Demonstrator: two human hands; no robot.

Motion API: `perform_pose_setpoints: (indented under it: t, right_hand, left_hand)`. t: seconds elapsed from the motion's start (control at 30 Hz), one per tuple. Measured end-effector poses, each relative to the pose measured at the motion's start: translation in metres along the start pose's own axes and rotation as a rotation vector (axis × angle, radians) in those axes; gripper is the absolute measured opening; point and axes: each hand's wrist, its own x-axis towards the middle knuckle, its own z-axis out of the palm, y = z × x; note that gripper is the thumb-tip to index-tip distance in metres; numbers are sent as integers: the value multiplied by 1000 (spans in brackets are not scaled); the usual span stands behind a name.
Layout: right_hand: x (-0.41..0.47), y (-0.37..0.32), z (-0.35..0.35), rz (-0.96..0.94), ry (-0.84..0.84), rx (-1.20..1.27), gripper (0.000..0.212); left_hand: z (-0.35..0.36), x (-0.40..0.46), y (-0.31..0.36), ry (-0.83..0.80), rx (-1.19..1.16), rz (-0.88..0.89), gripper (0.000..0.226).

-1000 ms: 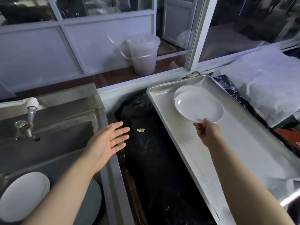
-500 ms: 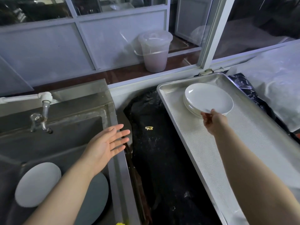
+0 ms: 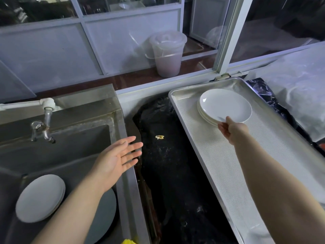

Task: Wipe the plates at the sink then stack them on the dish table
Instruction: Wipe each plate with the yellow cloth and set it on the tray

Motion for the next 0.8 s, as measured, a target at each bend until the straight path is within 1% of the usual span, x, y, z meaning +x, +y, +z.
perform_pose_setpoints:
  t: [0.2,0.3,0.37,0.43,0.57,0.67,0.8]
  right_hand:
    - [8,7,-4,-32,31,-314,34]
    - [4,10,-5,-35,43,-370,41]
    - [-5,14,-2,-28,15,-397,50]
    - [-21,22,4,-9,-76,-430,53]
    - [-75,51,25,1,-291,-450,39]
    - [-123,73,39,-30,-427,-420,37]
    - [-185,110,56,-26,-580,-390,35]
  left_hand:
    - [3,2,-4,-11,1,-20,29]
    - [0,0,-5,-12,6,-25,29]
    - [-5,-1,-5,-7,6,-26,29]
    - [-11,-4,-7,3,-2,-32,28]
    - [-29,-12,-11,29,-36,-54,27]
    - [-47,-22,-15,43,-62,-65,27]
    - [-85,-43,-23,55,-106,-70,26]
